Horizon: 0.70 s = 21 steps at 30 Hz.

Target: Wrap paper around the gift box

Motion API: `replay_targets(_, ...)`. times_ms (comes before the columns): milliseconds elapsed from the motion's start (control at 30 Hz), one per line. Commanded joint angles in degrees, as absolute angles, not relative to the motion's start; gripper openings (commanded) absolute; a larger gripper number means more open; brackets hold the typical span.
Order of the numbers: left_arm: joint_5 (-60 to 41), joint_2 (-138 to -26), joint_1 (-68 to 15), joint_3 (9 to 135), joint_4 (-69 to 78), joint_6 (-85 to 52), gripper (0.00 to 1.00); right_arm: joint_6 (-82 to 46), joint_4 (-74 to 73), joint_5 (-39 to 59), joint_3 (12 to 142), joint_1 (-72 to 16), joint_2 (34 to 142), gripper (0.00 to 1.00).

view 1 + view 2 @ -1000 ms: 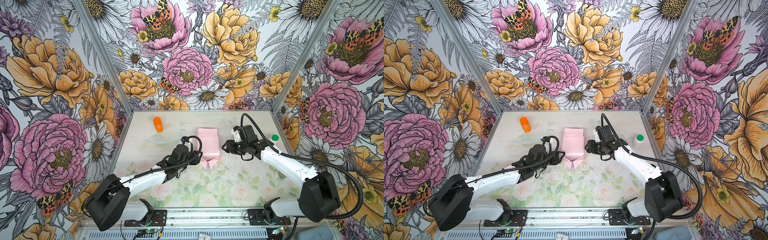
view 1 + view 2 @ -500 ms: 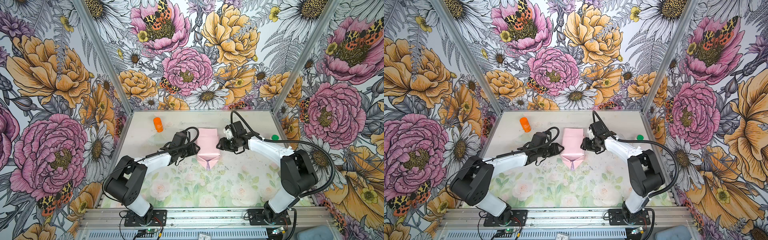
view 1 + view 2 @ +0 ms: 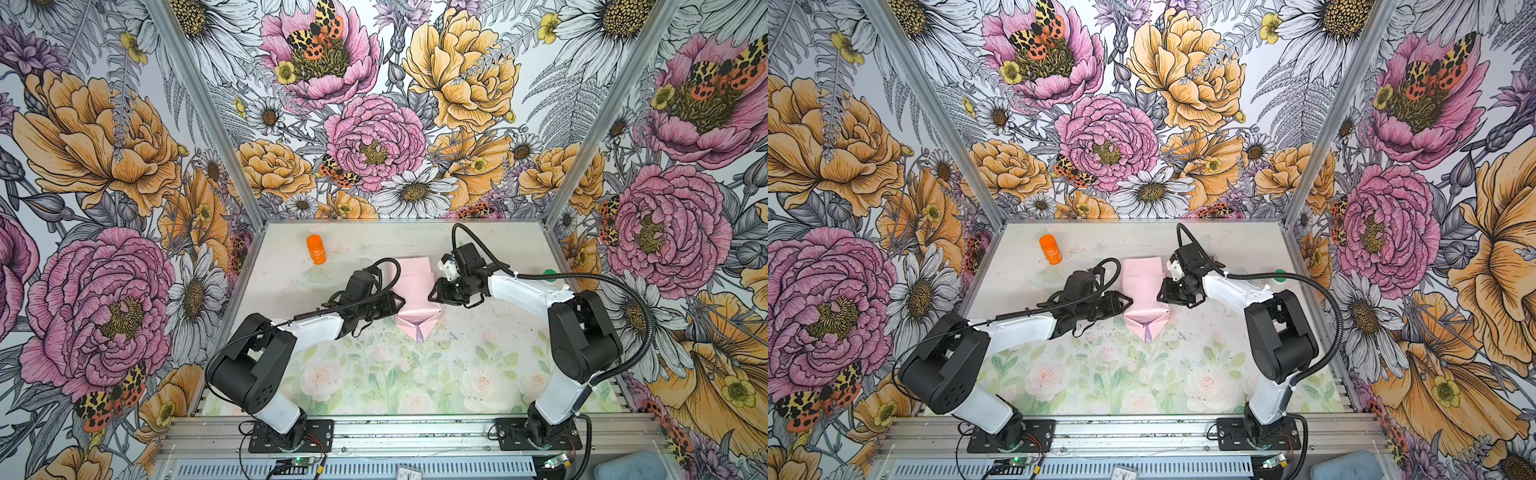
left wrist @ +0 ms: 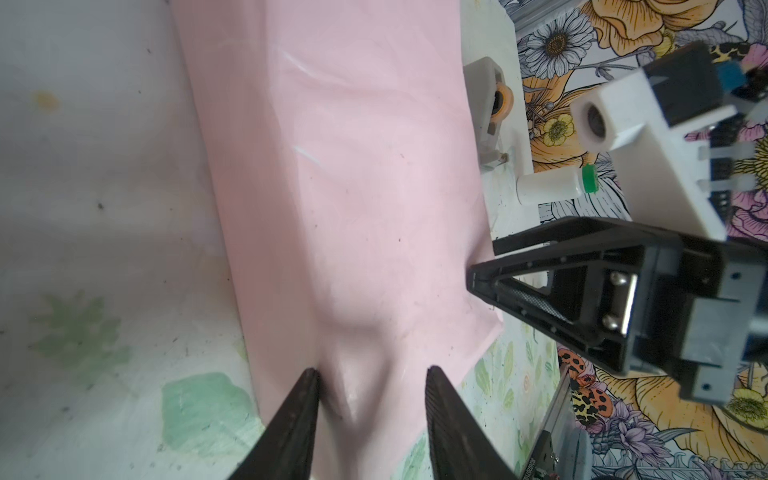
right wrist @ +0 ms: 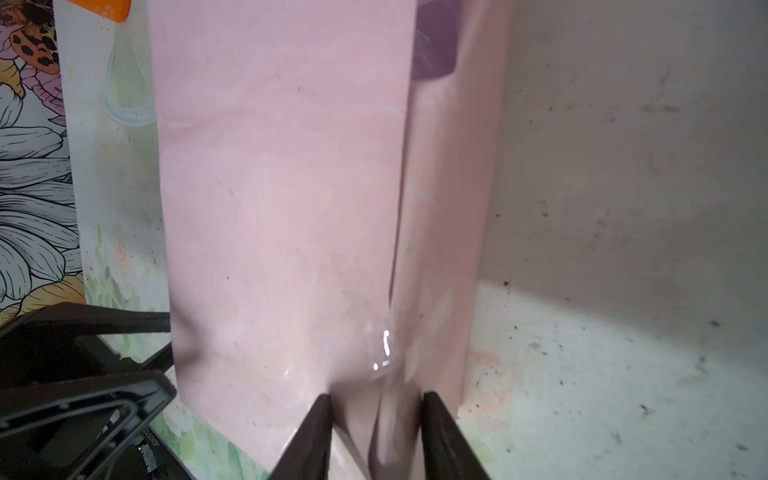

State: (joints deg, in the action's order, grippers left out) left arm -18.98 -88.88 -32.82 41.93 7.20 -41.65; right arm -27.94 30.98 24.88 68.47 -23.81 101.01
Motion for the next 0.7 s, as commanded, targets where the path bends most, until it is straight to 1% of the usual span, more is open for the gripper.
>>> replay_targets(0, -15.62, -84.75, -34.49, 39.32, 9.16, -41.15, 0.45, -27.25, 30.85, 26.18, 70.24, -24.76, 101.6, 0.42)
replay_targets(33, -14.03, -83.13, -34.57, 38.6, 8.3, -40.31, 0.46, -27.36, 30.85, 25.28, 70.38, -24.66, 100.84, 0.46)
replay_targets(100, -10.71, -79.78, -34.83, 37.53, 6.16, -37.85, 0.48, -27.66, 30.94, 23.78, 70.27, -24.3, 98.65, 0.51)
replay_targets(200, -6.06, -72.95, -35.57, 35.95, 2.96, -31.04, 0.5, -28.56, 30.85, 21.2, 68.71, -23.46, 93.66, 0.52)
replay_targets(300, -2.96, -66.29, -37.48, 34.15, 1.33, -20.55, 0.52, -30.0, 30.56, 17.73, 64.92, -23.12, 87.62, 0.52)
replay_targets(367, -3.82, -62.1, -39.16, 32.49, 1.71, -10.48, 0.52, -31.84, 28.93, 17.19, 61.26, -23.08, 83.56, 0.52)
replay_targets(467, -6.72, -57.76, -42.13, 30.37, 1.37, 9.22, 0.52, -34.76, 25.77, 17.31, 55.17, -22.85, 78.09, 0.52)
replay_targets(533, -11.1, -56.44, -43.82, 30.52, -2.24, 22.32, 0.52, -36.29, 24.59, 17.16, 51.86, -22.77, 75.41, 0.52)
replay_targets(567, -12.02, -56.57, -44.61, 30.97, -4.02, 26.71, 0.52, -36.75, 24.37, 17.04, 50.67, -22.76, 74.65, 0.52)
replay_targets(600, -11.33, -57.21, -45.52, 31.46, -4.86, 28.7, 0.52, -37.13, 24.18, 16.96, 49.69, -22.77, 73.93, 0.52)
replay_targets(667, -13.46, -59.9, -46.08, 33.88, -8.77, 32.03, 0.51, -37.66, 23.92, 16.96, 48.1, -22.76, 73.01, 0.52)
